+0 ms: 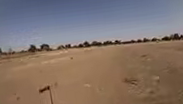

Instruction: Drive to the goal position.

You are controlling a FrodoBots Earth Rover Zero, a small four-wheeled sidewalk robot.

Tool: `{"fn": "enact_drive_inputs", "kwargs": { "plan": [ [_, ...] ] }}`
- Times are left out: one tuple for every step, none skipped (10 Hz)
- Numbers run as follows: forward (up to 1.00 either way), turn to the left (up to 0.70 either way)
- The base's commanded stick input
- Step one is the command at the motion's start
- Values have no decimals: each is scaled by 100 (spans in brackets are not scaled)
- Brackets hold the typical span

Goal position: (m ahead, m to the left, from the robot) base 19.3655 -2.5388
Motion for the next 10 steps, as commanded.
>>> {"fn": "enact_drive_inputs", "kwargs": {
  "plan": [
    [70,0],
    [70,0],
    [70,0],
    [70,0],
    [70,0],
    [70,0],
    [70,0],
    [70,0],
    [70,0],
    [70,0]
  ]
}}
